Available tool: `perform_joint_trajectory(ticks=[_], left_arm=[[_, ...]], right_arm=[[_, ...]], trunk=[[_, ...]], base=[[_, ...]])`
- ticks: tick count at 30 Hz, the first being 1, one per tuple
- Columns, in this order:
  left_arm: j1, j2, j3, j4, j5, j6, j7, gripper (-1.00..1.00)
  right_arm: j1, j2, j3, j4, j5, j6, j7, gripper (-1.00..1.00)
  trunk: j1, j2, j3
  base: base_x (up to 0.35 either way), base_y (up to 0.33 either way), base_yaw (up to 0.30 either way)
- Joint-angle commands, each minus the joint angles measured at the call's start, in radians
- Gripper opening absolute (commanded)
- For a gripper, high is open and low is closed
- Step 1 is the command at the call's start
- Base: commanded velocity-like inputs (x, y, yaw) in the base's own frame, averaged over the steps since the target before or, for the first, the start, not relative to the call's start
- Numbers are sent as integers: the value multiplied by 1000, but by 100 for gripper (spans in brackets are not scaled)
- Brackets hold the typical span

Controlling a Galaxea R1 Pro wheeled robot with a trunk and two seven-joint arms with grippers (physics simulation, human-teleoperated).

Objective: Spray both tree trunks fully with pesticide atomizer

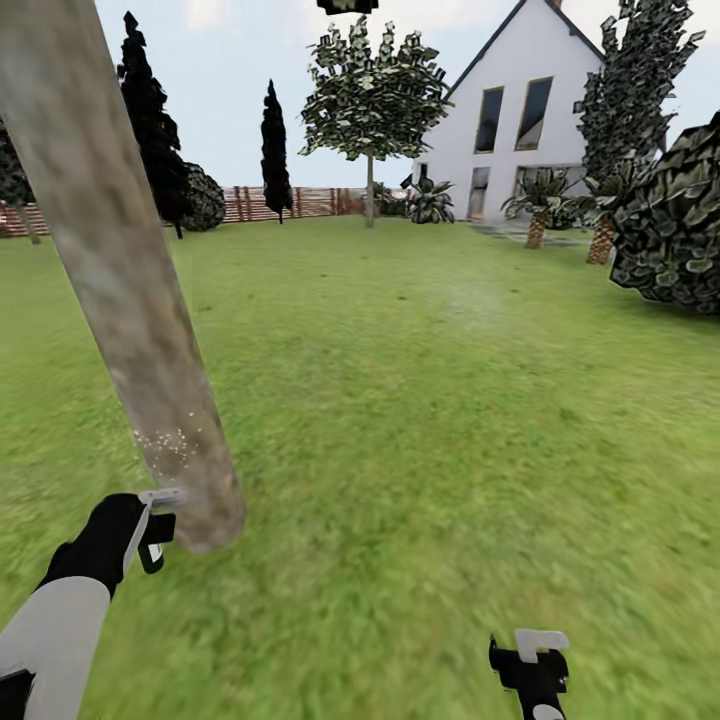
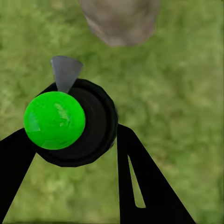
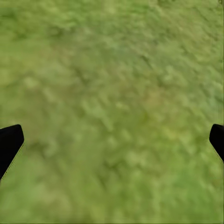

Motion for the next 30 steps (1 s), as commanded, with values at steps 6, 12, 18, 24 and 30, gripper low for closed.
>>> perform_joint_trajectory(ticks=[6, 12, 18, 24, 30], left_arm=[[-1, 6, 5, 1, -11, 4, -8, -100], [-1, 7, 5, 5, -11, 4, -8, -100], [-1, 6, 4, 7, -11, 4, -8, -100], [-1, 2, -2, -1, -11, 4, -8, -100], [0, 10, 3, 10, -13, 4, 3, -100]], right_arm=[[0, 0, 9, 0, -9, -2, -2, 100], [0, 0, 9, 0, -9, -2, -2, 100], [0, 0, 9, 0, -9, -2, -2, 100], [0, 0, 9, 0, -9, -3, -2, 100], [0, 0, 9, 0, -9, -3, -2, 100]], trunk=[[0, 0, -1], [0, 0, -1], [0, 0, -1], [0, 0, -1], [0, 0, -1]], base=[[176, -239, 251], [171, -239, 15], [149, -249, 0], [133, -259, 101], [132, -259, 235]])
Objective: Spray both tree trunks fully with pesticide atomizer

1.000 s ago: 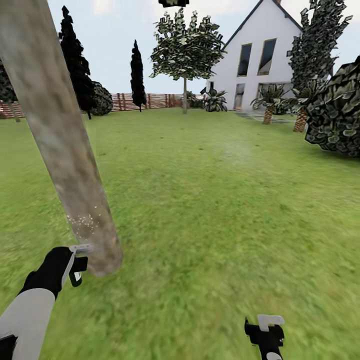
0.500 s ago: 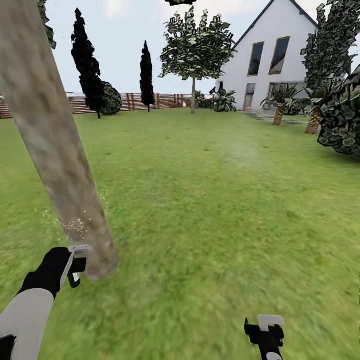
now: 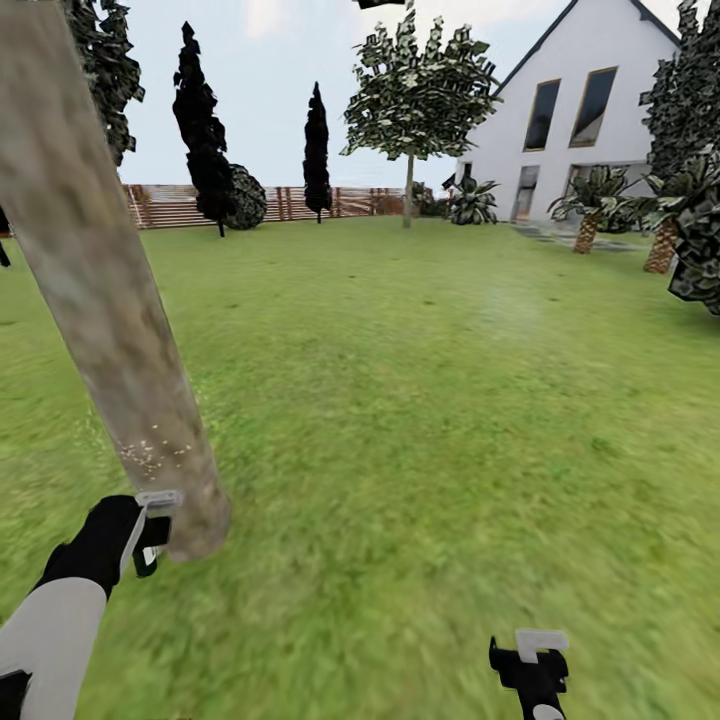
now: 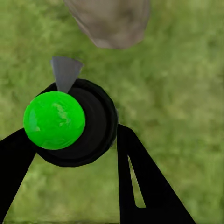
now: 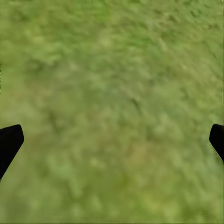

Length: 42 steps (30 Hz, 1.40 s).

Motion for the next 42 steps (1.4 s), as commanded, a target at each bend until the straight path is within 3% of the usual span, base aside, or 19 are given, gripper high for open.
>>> perform_joint_trajectory(ticks=[1, 4, 11, 29, 42], left_arm=[[0, 0, 4, -1, -7, 3, 10, -100], [8, -2, 4, 0, -4, 3, 53, -100], [9, -8, 7, -2, 5, 6, 49, -100], [9, -11, 7, -2, 5, 5, 56, -100], [9, -12, 7, -9, 5, 6, 56, -100]], right_arm=[[0, 0, 9, 0, -9, -2, -2, 100], [0, 0, 9, 0, -9, -2, -2, 100], [0, 0, 9, 0, -9, -2, -2, 100], [0, -3, 9, 0, -7, -3, -2, 100], [0, -3, 9, 0, -7, -2, -2, 100]], trunk=[[0, 0, -1], [0, 0, -1], [0, 0, -1], [0, 0, -1], [0, 0, -1]], base=[[128, -259, 274], [117, -260, 275], [116, -261, 230], [184, -243, 8], [162, -242, 254]])
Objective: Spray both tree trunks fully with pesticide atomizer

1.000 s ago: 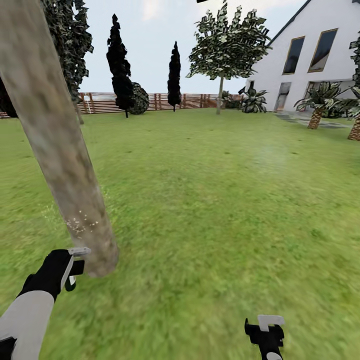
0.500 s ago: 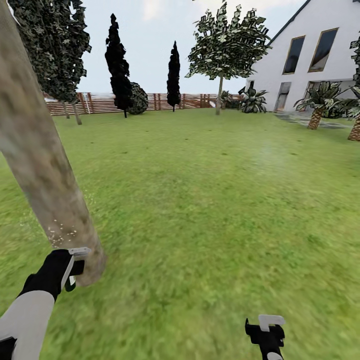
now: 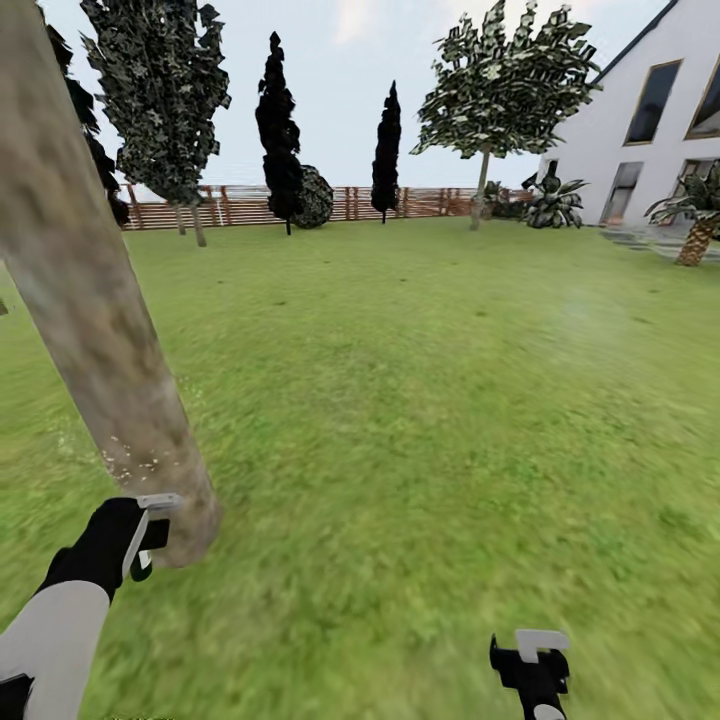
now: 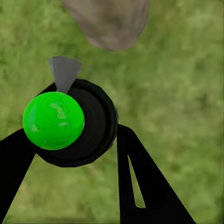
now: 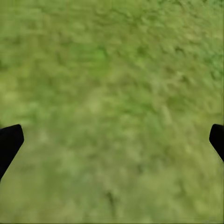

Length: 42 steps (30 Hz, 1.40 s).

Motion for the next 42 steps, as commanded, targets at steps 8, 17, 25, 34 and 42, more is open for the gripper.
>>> perform_joint_trajectory(ticks=[8, 17, 25, 34, 42], left_arm=[[-1, -2, 4, -6, -3, 8, -1, -100], [-2, -1, 4, -7, -3, 10, -2, -100], [-18, 2, 2, -9, -3, 13, -4, -100], [-80, 5, 2, -51, 0, 75, -6, -100], [-85, 3, 2, -53, 1, 74, -3, -100]], right_arm=[[0, 0, 9, 0, -9, -3, -2, 100], [0, 0, 9, 0, -9, -3, -2, 100], [0, -1, 9, 0, -9, -3, -2, 100], [0, -5, 9, 0, -7, -3, -2, 100], [0, -3, 9, 0, -9, -3, -2, 100]], trunk=[[0, 0, -1], [0, 0, -1], [0, 0, -1], [0, 0, -1], [0, 0, -1]], base=[[103, -260, 69], [3, -244, 204], [0, -10, 263], [1, -10, 18], [38, -251, 0]])
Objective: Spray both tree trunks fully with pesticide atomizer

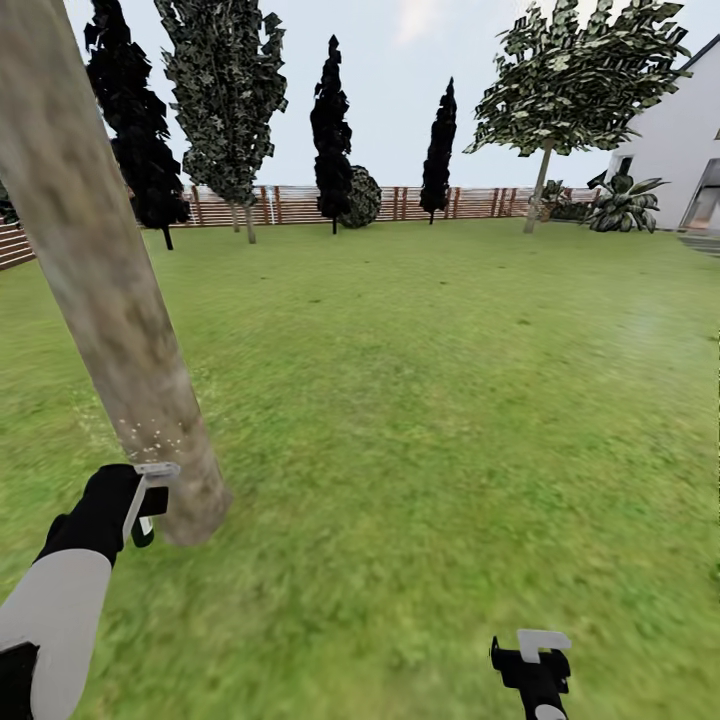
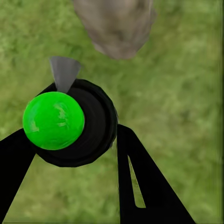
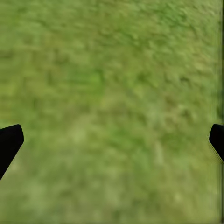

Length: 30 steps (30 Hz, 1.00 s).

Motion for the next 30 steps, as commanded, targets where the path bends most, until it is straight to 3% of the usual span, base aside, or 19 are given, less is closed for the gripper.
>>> perform_joint_trajectory(ticks=[1, 8, 19, 25, 30], left_arm=[[1, 0, 2, -1, -2, 3, -1, -100], [3, 5, 3, -1, -3, 0, 1, -100], [8, 5, 8, -42, -2, 1, -5, -100], [7, -2, 9, -44, -2, 1, -6, -100], [8, -5, 4, -44, 0, -1, -13, -100]], right_arm=[[0, 0, 8, 0, -9, -3, -2, 100], [0, 1, 8, 0, -9, -3, -2, 100], [0, 2, 8, 0, -8, -2, -2, 100], [0, 1, 8, 0, -9, -2, -2, 100], [0, 1, 8, 0, -9, -2, -2, 100]], trunk=[[0, 0, -1], [0, 0, -1], [0, 0, -1], [0, 0, -1], [0, 0, -1]], base=[[40, -274, 0], [82, -274, 37], [130, -256, 262], [274, -102, 276], [40, -4, 276]])
